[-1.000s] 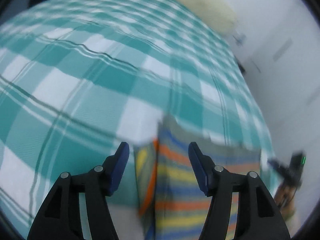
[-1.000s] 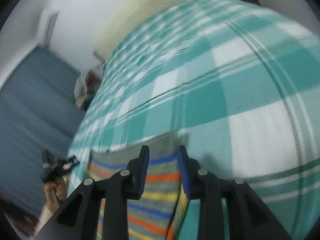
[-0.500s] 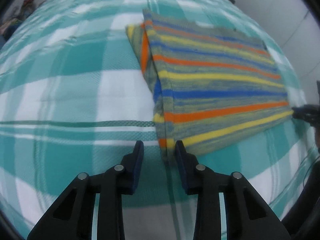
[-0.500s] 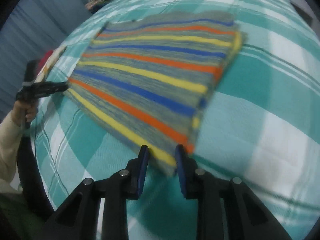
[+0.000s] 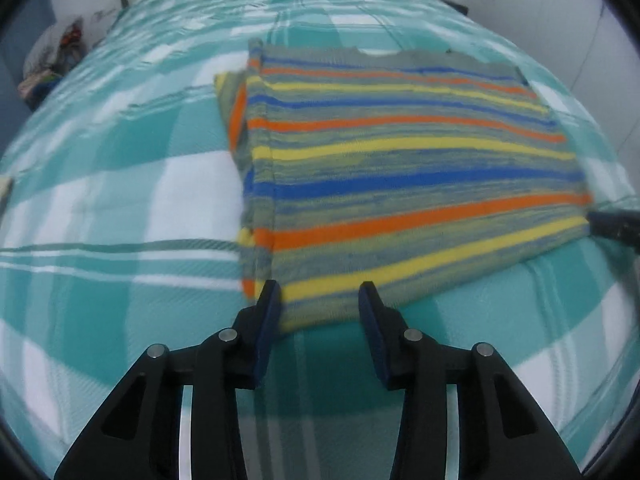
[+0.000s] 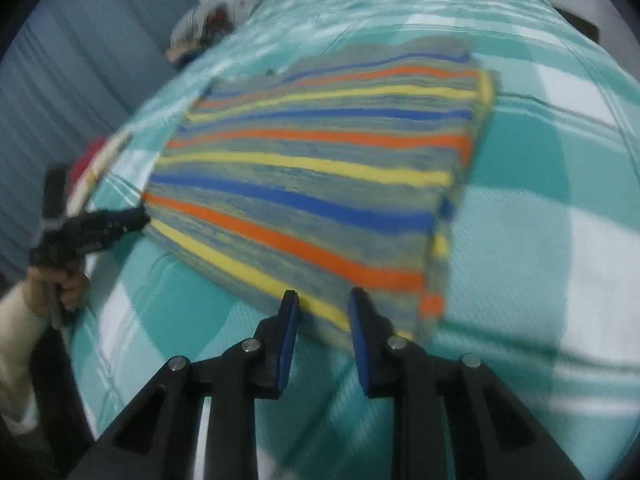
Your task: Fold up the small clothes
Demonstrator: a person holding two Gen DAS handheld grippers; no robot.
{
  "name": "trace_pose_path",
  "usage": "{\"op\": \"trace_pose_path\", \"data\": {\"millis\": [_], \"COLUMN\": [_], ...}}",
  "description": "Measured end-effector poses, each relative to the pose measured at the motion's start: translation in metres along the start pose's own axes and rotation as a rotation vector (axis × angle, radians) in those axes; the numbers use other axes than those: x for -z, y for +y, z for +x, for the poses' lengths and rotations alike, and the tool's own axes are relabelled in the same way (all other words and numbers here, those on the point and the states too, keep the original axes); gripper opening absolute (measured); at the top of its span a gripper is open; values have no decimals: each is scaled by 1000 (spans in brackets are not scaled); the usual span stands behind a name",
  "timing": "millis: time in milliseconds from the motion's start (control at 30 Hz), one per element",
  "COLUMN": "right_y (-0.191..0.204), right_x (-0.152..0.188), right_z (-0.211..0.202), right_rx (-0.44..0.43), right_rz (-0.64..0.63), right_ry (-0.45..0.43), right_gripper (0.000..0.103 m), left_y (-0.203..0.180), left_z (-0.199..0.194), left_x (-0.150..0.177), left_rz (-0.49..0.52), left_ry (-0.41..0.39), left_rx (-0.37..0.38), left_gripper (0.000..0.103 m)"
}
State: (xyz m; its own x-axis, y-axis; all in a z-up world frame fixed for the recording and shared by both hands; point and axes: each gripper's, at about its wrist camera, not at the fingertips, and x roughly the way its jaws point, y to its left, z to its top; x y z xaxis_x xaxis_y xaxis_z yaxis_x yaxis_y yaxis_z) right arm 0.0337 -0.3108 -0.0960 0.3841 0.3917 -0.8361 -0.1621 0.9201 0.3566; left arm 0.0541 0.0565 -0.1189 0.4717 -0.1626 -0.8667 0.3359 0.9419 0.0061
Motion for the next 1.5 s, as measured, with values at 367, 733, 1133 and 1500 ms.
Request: {"op": "trace_pose_path", "data": {"millis": [367,733,1133,1500], "right_y": [41,34,21,-66], "right_x": [-16,19,59,66], "right_z": [8,22,-77,-59], "right_rx": [46,94,397,431], "right_rz": [-102,-40,8,272], "right_ry": [-144,-142,-506,-428], "right_gripper": [27,27,78,97], "left_y": [-94,-106,-23,45], "left_z": [36,18,-27,16], "left_x": [-26,17,32,49], "left_rz": [5,82,-72,-322], "left_ry": [-91,-165,-327,-230], "left_rx": [154,35,-152,-51], "left_gripper": [54,59,90,101]}}
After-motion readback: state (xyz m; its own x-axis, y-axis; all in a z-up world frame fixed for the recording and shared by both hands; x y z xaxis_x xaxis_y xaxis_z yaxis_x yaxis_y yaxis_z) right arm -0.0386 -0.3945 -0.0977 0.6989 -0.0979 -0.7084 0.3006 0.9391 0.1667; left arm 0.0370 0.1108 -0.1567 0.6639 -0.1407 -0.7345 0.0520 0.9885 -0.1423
